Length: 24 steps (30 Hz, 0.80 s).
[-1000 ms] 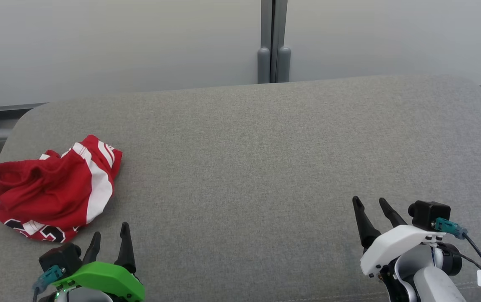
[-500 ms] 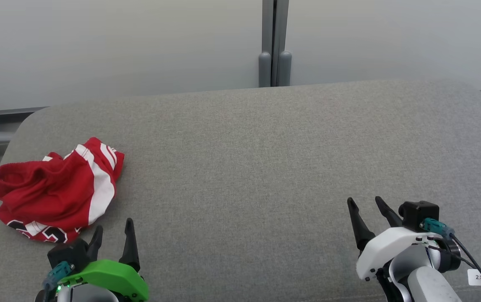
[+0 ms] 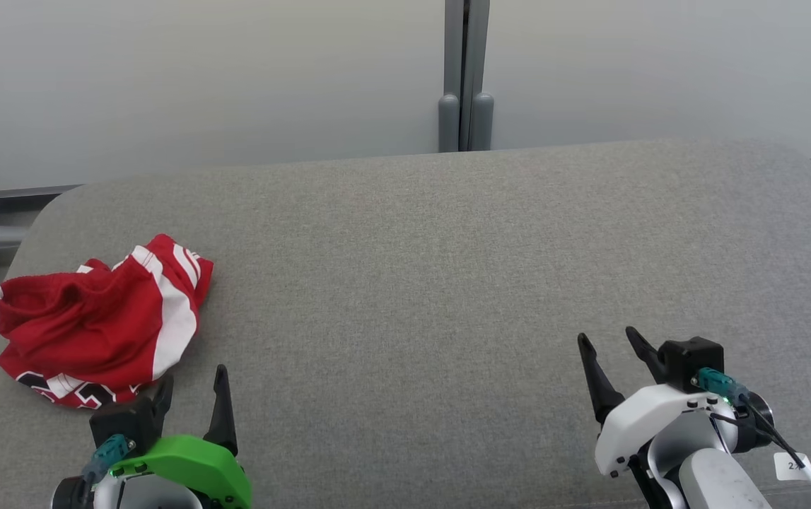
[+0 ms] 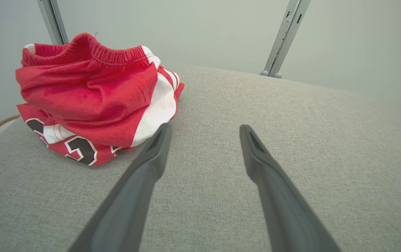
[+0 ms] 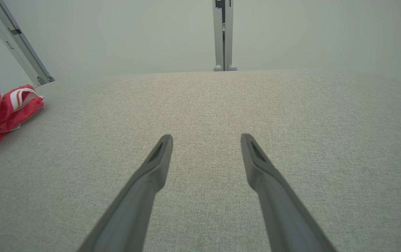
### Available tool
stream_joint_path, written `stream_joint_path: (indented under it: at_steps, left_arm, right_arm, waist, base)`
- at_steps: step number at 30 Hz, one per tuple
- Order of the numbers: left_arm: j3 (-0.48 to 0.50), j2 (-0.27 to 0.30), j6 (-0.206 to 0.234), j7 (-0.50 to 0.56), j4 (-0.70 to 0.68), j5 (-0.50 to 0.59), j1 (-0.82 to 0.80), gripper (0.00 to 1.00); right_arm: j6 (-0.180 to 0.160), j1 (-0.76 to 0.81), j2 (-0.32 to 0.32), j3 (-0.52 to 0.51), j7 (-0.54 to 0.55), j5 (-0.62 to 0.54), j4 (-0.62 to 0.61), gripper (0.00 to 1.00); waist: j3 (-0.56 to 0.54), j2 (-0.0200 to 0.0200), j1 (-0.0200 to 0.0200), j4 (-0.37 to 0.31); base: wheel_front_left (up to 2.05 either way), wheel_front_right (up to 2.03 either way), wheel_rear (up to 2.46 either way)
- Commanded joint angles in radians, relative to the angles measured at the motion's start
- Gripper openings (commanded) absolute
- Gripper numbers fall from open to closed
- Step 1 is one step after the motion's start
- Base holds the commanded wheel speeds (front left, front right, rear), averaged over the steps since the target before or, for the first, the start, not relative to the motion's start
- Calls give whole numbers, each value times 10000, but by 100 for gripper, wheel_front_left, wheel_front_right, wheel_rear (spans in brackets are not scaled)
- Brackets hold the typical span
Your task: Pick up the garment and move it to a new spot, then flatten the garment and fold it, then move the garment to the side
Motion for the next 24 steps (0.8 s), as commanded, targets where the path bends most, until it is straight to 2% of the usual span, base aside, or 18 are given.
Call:
stream_joint_path:
  at_steps: [1,17,24]
  left_arm:
    - [-47,125,26,16,-86,177,113,100]
    - [-182,239,123,25,-133,189,160,100]
    - [-176,293,155,4,-90,147,134,100]
  right_arm:
    - [4,-20,-50,53,23,-225,-55,100]
    - [2,-85,-52,105,-13,-381,35,100]
    - [4,3,-47,69,-38,-321,51,100]
  waist:
    - [-6,0,0,5]
    - [-35,0,0,60]
    - [-74,0,0,356]
  base:
    - [0,0,0]
    - [0,0,0]
    - [0,0,0]
